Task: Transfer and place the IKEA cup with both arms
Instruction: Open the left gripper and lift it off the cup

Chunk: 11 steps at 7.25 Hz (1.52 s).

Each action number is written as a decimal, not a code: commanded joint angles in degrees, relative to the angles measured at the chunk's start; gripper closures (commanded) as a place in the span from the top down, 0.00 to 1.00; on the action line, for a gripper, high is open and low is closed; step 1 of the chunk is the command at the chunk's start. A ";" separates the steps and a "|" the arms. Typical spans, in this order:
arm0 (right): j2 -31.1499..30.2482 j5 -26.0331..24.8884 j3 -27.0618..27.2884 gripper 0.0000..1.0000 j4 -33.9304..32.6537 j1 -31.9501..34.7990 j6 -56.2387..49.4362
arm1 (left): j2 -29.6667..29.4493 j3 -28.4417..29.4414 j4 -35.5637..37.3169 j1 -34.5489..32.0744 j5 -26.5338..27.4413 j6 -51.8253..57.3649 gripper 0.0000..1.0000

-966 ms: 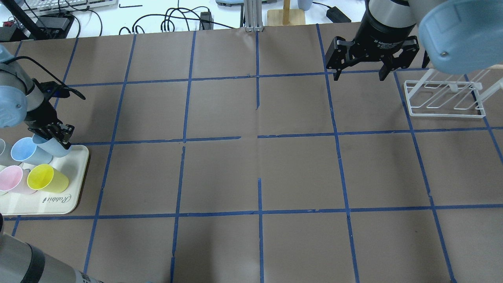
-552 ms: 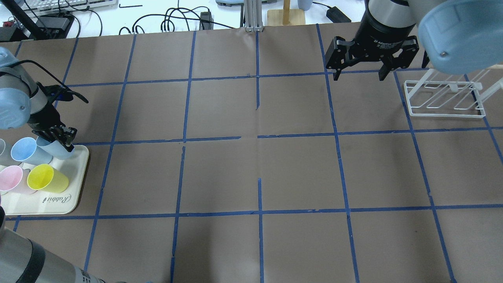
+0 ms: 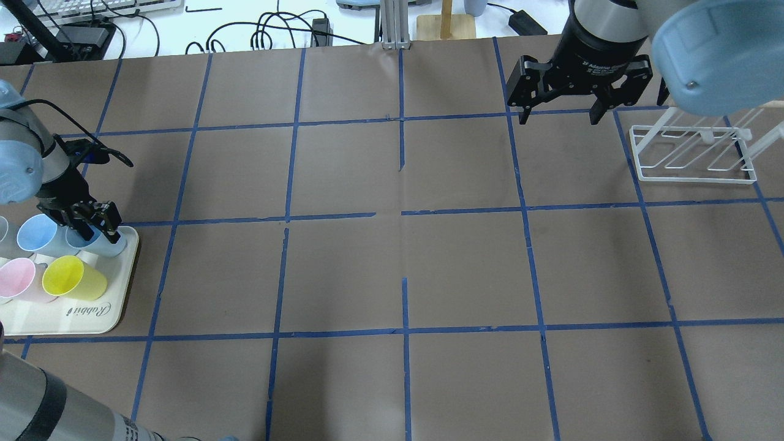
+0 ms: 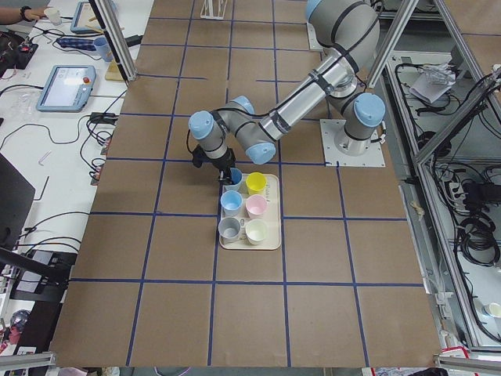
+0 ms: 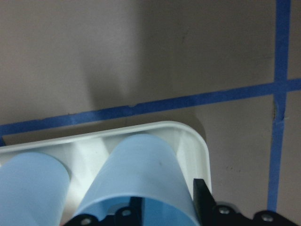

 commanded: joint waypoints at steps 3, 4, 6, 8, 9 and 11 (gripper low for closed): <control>-0.01 -0.06 -0.08 1.00 0.06 0.00 0.09 | 3.23 1.93 -5.83 -0.33 -0.21 -0.79 1.00; 0.08 -0.06 0.00 1.00 -0.03 0.00 0.00 | 4.37 1.93 -6.71 -0.51 -0.73 -0.79 1.00; 0.08 -0.06 -0.08 1.00 -0.12 0.00 0.00 | 8.31 5.16 -12.30 -2.43 -2.91 -2.10 1.00; 0.08 -0.14 -0.17 1.00 0.14 0.00 0.09 | 11.92 14.98 -24.25 -7.86 -6.27 -11.64 1.00; 0.08 -0.06 -0.17 1.00 0.06 0.00 0.00 | 13.07 18.25 -27.08 -10.94 -6.18 -14.04 1.00; 0.00 -0.06 -0.17 1.00 0.15 0.00 0.00 | 17.19 18.55 -29.73 -18.92 -7.75 -21.92 1.00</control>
